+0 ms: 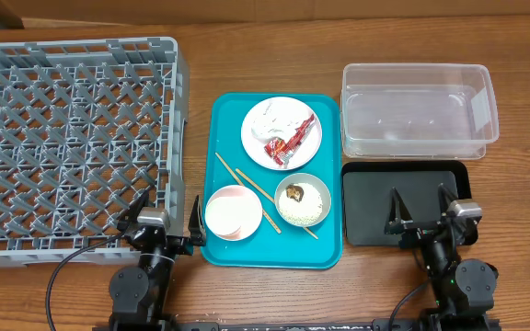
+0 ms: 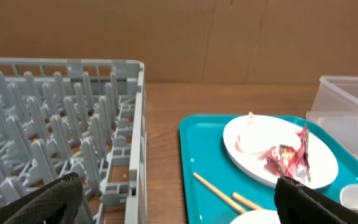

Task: Sort waste into correct bins and load items into the dishwasher

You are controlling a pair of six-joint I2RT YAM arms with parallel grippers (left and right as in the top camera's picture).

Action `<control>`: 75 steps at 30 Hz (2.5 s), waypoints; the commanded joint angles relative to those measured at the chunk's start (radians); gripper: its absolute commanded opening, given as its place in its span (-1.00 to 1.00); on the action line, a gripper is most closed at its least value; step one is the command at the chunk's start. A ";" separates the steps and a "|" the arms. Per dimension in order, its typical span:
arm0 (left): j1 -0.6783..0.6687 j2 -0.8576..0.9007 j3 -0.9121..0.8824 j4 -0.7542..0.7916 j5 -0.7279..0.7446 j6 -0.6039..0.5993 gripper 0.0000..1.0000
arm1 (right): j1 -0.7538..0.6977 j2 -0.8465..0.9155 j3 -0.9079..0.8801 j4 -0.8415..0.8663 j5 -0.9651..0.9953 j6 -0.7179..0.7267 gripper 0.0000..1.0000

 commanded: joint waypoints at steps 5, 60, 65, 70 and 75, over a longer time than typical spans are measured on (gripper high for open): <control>-0.002 0.267 0.334 -0.259 -0.044 -0.018 1.00 | -0.005 0.182 0.276 -0.166 -0.013 0.037 1.00; 0.000 0.959 1.011 -0.933 -0.072 -0.142 1.00 | 0.455 1.995 1.414 -0.328 0.091 0.469 -0.79; 0.000 0.959 1.011 -0.933 -0.072 -0.142 1.00 | 0.400 1.808 1.491 -0.439 0.177 0.441 -0.87; 0.000 0.959 1.011 -0.933 -0.073 -0.142 1.00 | 0.241 1.661 1.493 -0.591 0.243 0.458 -0.92; 0.000 0.959 1.011 -0.933 -0.072 -0.142 1.00 | 0.098 1.692 1.465 -0.665 0.243 0.464 -0.71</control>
